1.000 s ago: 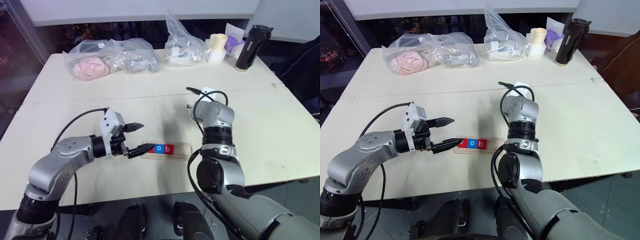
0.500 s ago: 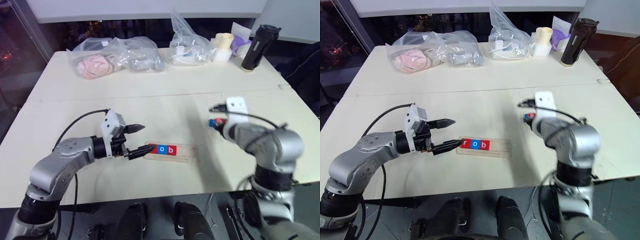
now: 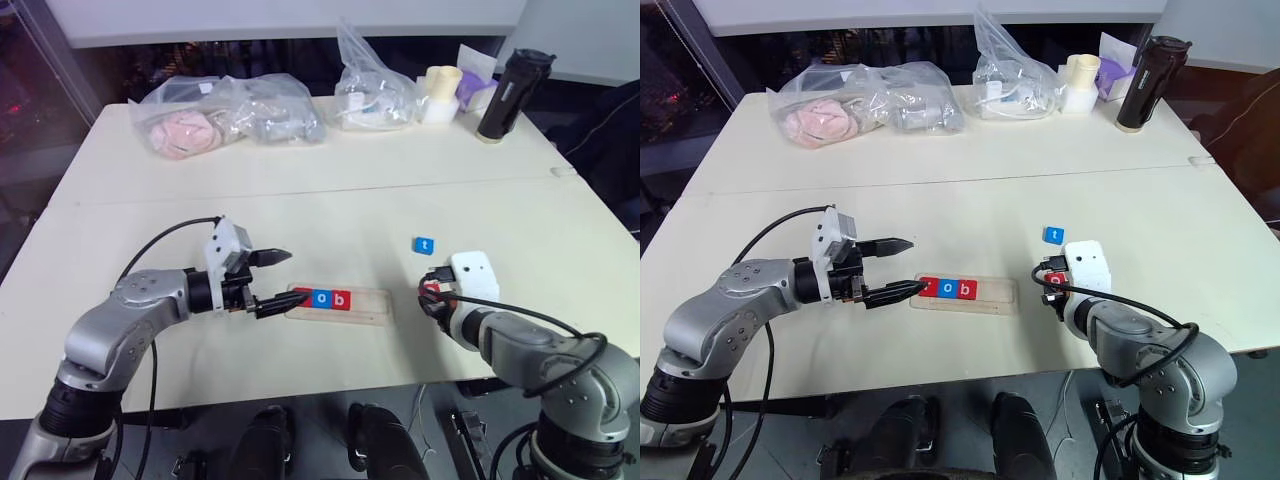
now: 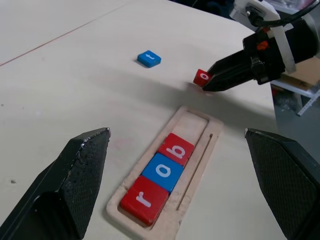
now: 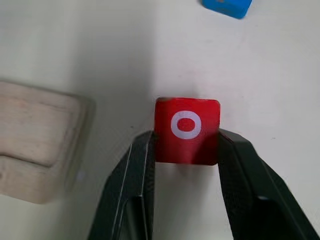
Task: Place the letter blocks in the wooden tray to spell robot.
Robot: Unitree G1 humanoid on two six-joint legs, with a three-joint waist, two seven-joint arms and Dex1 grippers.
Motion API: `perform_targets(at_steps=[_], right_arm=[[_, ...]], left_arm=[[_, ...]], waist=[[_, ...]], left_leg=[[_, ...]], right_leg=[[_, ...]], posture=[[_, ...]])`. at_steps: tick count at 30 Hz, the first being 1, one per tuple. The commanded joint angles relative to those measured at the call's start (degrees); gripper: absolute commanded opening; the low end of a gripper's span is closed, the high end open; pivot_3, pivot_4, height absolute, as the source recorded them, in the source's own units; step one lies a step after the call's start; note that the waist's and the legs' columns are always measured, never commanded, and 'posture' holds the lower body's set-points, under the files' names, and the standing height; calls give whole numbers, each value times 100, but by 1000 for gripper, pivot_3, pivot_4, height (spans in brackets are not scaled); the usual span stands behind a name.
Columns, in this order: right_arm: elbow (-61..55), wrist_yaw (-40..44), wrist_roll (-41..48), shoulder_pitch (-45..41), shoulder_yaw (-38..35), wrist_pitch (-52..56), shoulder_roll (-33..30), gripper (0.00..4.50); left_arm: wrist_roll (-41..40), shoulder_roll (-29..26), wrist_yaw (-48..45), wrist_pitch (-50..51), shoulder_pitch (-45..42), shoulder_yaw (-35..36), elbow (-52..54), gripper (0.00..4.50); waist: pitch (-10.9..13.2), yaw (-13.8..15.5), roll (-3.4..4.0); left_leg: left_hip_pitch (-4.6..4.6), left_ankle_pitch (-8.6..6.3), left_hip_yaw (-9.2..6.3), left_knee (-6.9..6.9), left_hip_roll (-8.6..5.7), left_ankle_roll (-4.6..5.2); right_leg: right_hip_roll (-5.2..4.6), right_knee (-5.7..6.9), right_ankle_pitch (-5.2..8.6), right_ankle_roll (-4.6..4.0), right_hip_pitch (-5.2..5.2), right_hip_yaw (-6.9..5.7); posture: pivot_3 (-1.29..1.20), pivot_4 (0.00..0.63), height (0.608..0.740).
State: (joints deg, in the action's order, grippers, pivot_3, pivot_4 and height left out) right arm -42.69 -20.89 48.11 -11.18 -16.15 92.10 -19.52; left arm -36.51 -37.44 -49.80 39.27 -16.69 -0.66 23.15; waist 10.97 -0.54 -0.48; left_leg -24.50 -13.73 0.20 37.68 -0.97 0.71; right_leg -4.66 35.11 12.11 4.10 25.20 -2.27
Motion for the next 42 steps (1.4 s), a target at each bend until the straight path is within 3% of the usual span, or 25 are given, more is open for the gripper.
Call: perform_targets(at_steps=[1, 5, 8, 9, 12, 15, 19, 22, 27, 42], right_arm=[[-145, -362, 367, 113, -91, 40, -36, 1149], [3, -432, 852, -26, -101, 40, -429, 2975], [-66, 632, 1252, -881, 315, 40, -1859, 4360], [-142, 1187, 1331, -1206, 496, 10, -2366, 4464], [-148, 3059, 1421, -1626, 805, -758, -3519, 4464], [316, 5098, 953, -1290, 915, -1981, -4433, 4464], [1563, 7465, -1407, -150, 1712, -5501, -5323, 4464], [2701, 7963, -2856, -108, 2461, -7198, -5374, 4464], [3567, 8788, -3167, -264, 2669, -7900, -4992, 4464], [4504, 9086, -3734, -726, 2537, -8215, -4090, 4464]], left_arm=[[18, -6, -34, -114, -101, 29, 84, 4500], [29, -20, -45, -121, -63, 42, 113, 4500], [57, -20, -50, -135, -66, 37, 99, 4500], [61, -12, -52, -133, -79, 29, 95, 4500], [94, 10, -71, -155, -127, 2, 56, 4500], [144, 49, -77, -200, -173, -35, 12, 4500], [171, 69, -76, -259, -205, -73, 10, 4500], [287, 110, 23, -376, -263, -45, -70, 4500], [226, 74, 20, -294, -233, 30, -1, 4500], [147, -24, 46, -203, -129, 91, 118, 4500]], waist=[[0, 6, 0], [0, -5, 0], [22, -32, 28], [30, -33, 38], [31, 0, 9], [27, 93, -8], [27, 133, -8], [26, 122, -13], [28, 107, -14], [27, 130, -14]], left_leg=[[0, 0, 0, 0, 0, 0], [-1, 0, 1, 0, -1, 0], [0, 0, 7, 3, -1, 0], [-1, 0, 18, 8, -1, 1], [2, -1, 9, 11, 9, 0], [-1, -2, -11, -16, 8, -1], [-1, -6, 9, -36, -18, 8], [1, -15, 38, -21, -24, 24], [9, -20, 72, 12, -15, 31], [12, -20, 85, 39, 0, 31]], right_leg=[[0, 0, 0, 0, 0, 0], [-2, -2, 2, 2, 0, 1], [-3, -2, 8, 12, 1, 1], [-5, -3, 8, 12, 5, 2], [4, -6, 10, 14, 0, -6], [12, -12, 17, 19, 0, -18], [-2, -21, 17, 25, 1, -9], [-11, -29, 17, 32, -6, 4], [-12, -3, 11, 31, 1, 37], [-6, 4, -9, 12, -3, 45]], posture=[[0, 150, 740], [0, 150, 740], [0, 150, 740], [0, 150, 740], [0, 150, 740], [0, 150, 740], [0, 150, 740], [0, 150, 740], [0, 150, 740], [0, 150, 740]])
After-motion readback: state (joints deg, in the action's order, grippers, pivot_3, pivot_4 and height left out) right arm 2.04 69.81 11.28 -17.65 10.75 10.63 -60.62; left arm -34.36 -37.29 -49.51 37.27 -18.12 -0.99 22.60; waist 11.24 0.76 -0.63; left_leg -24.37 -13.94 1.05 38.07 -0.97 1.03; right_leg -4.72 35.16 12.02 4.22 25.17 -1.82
